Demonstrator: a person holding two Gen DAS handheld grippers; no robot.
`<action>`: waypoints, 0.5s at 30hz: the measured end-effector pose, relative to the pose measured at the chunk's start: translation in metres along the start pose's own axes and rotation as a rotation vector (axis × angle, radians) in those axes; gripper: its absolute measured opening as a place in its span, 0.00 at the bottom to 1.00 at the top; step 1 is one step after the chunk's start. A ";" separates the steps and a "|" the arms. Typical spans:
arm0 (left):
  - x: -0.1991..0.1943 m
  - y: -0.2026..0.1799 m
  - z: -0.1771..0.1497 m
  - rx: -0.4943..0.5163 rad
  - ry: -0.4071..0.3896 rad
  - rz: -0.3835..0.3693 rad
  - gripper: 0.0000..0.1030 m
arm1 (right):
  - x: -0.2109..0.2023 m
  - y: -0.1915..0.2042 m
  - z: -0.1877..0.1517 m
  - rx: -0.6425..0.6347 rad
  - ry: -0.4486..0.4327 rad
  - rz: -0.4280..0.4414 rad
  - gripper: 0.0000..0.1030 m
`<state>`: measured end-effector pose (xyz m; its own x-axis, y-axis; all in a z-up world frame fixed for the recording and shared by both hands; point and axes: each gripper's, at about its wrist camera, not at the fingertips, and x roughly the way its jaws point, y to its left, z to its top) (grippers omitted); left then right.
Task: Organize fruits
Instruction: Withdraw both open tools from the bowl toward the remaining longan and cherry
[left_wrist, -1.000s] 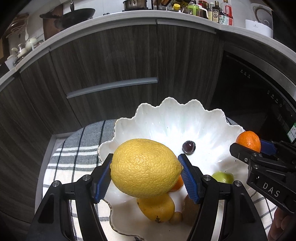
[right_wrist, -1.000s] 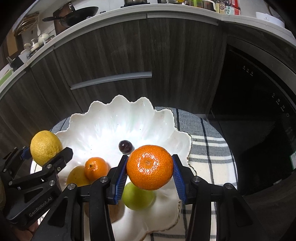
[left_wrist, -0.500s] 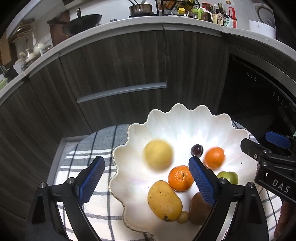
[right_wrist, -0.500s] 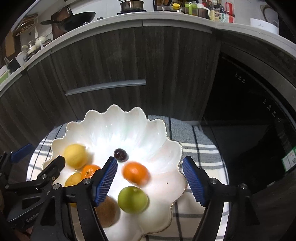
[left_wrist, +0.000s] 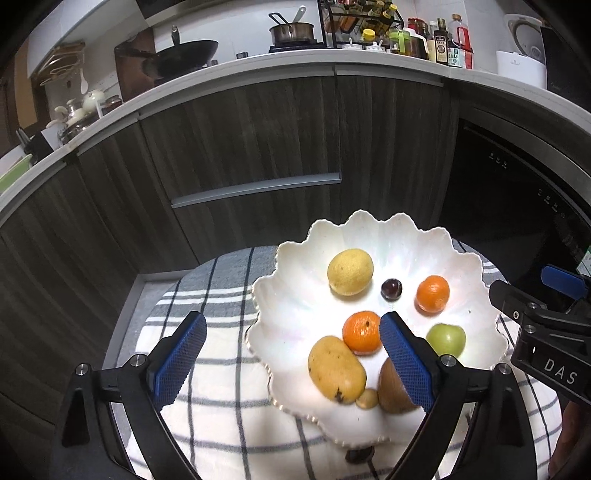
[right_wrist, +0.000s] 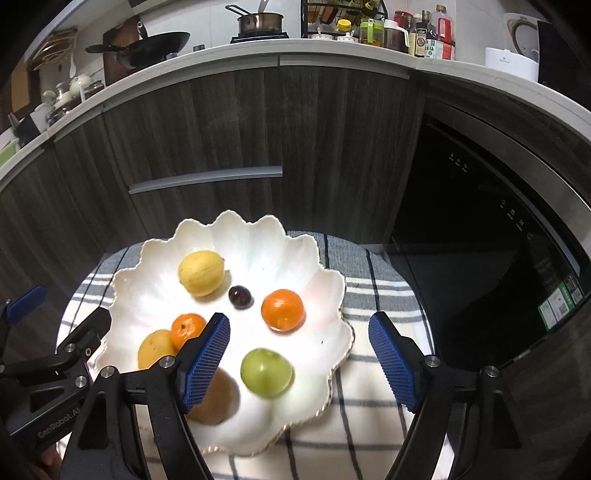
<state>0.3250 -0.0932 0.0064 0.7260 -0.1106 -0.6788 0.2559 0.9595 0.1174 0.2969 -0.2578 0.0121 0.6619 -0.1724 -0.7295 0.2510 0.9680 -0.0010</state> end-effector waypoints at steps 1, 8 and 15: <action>-0.006 0.002 -0.003 -0.002 -0.003 0.003 0.93 | -0.004 0.001 -0.002 0.000 -0.001 -0.001 0.76; -0.031 0.009 -0.027 -0.009 -0.008 0.014 0.93 | -0.028 0.008 -0.026 -0.015 -0.002 0.002 0.76; -0.047 0.015 -0.058 -0.005 0.008 0.021 0.93 | -0.041 0.016 -0.061 -0.043 0.018 -0.028 0.76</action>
<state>0.2578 -0.0587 -0.0023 0.7262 -0.0880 -0.6818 0.2375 0.9628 0.1286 0.2305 -0.2238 0.0000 0.6419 -0.1967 -0.7412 0.2382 0.9699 -0.0511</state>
